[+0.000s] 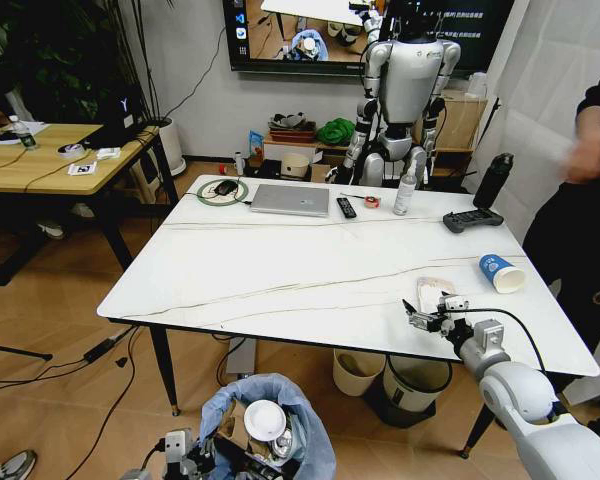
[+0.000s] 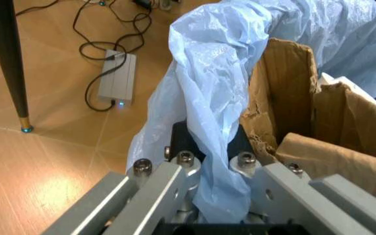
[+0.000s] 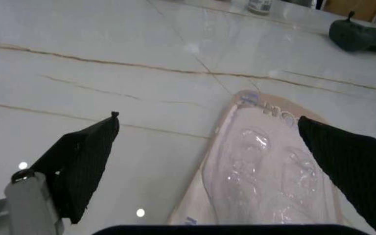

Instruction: Pick up the trash bin and place the trash from the table into it.

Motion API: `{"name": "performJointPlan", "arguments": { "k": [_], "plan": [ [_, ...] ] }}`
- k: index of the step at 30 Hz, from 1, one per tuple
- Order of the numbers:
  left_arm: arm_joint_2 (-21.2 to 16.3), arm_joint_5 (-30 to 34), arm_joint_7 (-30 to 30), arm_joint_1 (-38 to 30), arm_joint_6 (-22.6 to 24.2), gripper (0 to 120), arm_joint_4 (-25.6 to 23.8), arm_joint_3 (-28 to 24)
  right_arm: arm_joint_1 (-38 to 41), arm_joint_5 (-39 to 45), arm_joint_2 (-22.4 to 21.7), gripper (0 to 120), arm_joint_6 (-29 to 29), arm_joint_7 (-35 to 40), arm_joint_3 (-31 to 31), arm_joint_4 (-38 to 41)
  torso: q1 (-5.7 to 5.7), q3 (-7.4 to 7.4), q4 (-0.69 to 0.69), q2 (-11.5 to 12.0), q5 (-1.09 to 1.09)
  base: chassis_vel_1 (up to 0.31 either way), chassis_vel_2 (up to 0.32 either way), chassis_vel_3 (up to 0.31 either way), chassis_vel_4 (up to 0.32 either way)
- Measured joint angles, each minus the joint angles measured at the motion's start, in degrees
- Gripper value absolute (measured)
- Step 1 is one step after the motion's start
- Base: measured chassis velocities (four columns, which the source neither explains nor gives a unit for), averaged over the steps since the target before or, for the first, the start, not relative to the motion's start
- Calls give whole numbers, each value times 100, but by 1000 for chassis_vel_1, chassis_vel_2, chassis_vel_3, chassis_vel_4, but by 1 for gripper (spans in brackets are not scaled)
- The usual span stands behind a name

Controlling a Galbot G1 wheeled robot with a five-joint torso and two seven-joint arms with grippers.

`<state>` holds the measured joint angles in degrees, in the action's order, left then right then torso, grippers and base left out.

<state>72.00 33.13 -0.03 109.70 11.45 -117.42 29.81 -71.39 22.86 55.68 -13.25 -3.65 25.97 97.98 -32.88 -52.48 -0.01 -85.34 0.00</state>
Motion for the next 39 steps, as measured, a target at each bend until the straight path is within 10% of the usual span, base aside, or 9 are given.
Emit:
{"name": "performJointPlan", "arguments": {
  "k": [13, 39],
  "plan": [
    [59, 11, -15, -69, -2, 0, 34, -26, -43, -74, -43, 94, 62, -65, 113, -258, 0, 0, 0, 0, 0, 0, 0, 0, 0],
    [30, 83, -40, -105, 2, 0, 18, -12, -166, 62, -52, 0, 109, -98, 243, -449, 0, 0, 0, 0, 0, 0, 0, 0, 0]
  ]
}}
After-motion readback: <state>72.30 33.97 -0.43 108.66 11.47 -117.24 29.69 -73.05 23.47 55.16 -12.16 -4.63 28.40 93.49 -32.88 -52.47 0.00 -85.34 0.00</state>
